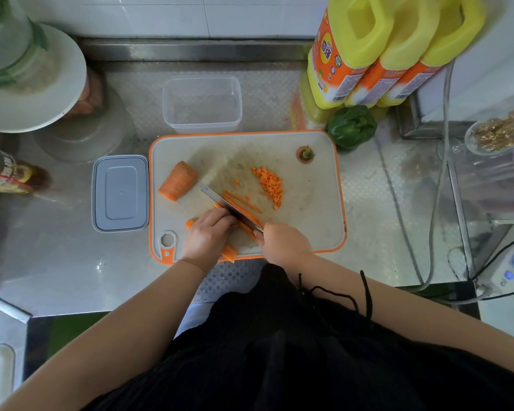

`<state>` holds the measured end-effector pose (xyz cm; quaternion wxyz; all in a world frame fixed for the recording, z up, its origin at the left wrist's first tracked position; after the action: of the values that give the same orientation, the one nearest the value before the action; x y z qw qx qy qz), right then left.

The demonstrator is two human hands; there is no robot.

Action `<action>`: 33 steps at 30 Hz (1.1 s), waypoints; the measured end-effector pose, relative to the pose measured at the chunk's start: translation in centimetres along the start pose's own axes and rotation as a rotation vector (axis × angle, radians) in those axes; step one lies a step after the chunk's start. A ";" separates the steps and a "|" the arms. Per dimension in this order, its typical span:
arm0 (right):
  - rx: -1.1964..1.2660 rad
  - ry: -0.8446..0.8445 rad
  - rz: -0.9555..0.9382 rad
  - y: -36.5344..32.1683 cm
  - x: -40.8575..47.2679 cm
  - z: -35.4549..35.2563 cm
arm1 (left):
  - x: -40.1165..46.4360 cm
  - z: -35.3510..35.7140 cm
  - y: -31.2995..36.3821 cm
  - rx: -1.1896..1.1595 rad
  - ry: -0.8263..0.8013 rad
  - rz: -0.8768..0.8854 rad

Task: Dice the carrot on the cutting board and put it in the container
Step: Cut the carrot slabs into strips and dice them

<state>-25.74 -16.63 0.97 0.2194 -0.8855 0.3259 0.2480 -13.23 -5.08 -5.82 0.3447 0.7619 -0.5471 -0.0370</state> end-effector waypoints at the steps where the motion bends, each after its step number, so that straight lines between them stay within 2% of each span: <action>1: 0.010 -0.005 0.007 0.3 -0.1 0.2 | 0.0 0.0 0.0 -0.002 -0.001 -0.002; 8: -0.037 -0.042 0.066 1.6 -1.5 1.1 | 0.1 0.0 0.0 -0.007 -0.010 -0.013; 14: 0.093 -0.079 0.050 1.2 0.1 -0.9 | 0.1 -0.1 0.2 -0.001 -0.043 -0.025; 23: 0.071 -0.031 0.039 1.1 -1.2 -1.5 | 0.2 0.0 0.1 0.015 -0.024 0.033; 33: 0.039 -0.058 0.041 0.3 -1.2 -1.9 | 0.0 0.1 -0.1 -0.001 -0.017 -0.004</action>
<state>-26.21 -17.33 3.10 0.2409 -0.8666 0.3425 0.2715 -13.19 -5.11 -6.02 0.3402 0.7625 -0.5485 -0.0445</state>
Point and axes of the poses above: each hand's wrist, its own x-axis towards the middle knuckle, its own z-axis out of the palm, y = z × x, the point moved 2 cm from there along x, towards the middle knuckle, and after that the axes turned 4 degrees about -x, right-handed, at the moved point
